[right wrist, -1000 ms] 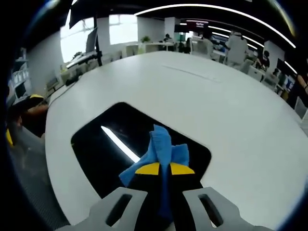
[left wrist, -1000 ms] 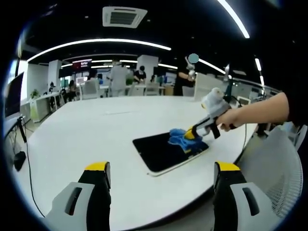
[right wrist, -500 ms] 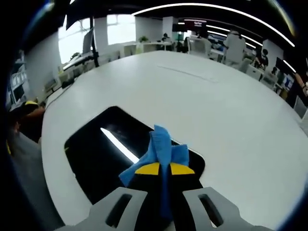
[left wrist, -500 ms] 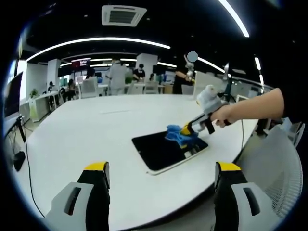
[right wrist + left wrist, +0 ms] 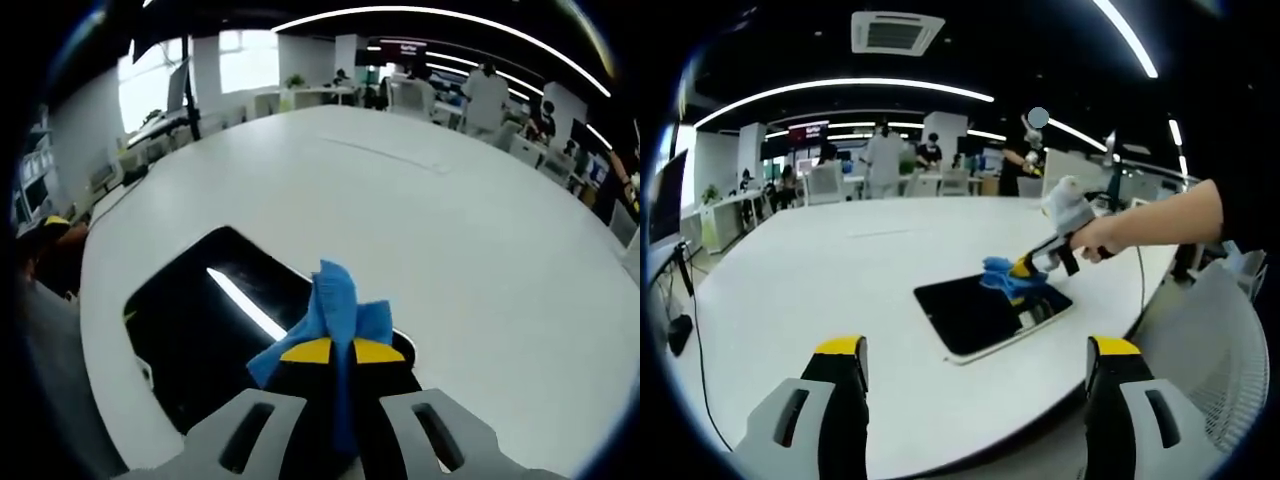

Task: Wipe the mirror surface with the cleaning cloth until all visible marks leave the cleaned area.

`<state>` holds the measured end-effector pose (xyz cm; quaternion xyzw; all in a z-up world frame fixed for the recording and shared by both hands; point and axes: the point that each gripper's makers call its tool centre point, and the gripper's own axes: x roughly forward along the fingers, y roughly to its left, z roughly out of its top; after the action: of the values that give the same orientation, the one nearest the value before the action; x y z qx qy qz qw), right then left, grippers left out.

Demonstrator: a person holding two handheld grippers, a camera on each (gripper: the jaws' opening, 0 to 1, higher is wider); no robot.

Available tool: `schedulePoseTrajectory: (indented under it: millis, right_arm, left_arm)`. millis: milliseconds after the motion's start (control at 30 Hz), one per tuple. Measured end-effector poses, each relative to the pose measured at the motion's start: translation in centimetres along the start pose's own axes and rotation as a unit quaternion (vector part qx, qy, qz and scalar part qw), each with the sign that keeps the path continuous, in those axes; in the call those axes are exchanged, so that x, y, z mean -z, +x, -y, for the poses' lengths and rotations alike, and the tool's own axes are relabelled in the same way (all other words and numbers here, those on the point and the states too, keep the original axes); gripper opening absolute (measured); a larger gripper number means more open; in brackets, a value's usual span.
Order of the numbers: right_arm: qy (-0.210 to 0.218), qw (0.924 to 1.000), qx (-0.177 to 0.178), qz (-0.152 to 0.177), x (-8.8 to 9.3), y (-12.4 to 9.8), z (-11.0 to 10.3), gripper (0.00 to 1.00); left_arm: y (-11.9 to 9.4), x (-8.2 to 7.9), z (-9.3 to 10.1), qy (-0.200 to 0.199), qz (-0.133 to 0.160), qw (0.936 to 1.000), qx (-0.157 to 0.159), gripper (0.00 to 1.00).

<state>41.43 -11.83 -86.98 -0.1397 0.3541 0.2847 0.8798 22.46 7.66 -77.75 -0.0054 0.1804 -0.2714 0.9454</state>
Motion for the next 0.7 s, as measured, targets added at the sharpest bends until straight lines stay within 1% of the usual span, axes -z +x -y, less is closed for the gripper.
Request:
schedulePoseTrajectory:
  millis: [300,500,700]
  right_arm:
    - [0.002,1.0000,0.009,0.000,-0.4,0.4,0.7,0.00]
    - [0.004,1.0000,0.008,0.000,-0.5,-0.4,-0.7,0.00]
    - [0.007,0.9999,0.014,0.001,-0.8,-0.6,-1.2,0.00]
  left_arm:
    - [0.0,-0.1,0.1,0.000,0.000,1.0000,0.001,0.89]
    - [0.0,-0.3,0.0,0.002,0.006,1.0000,-0.002,0.90]
    - [0.0,-0.1,0.1,0.002,0.001,1.0000,0.000,0.90]
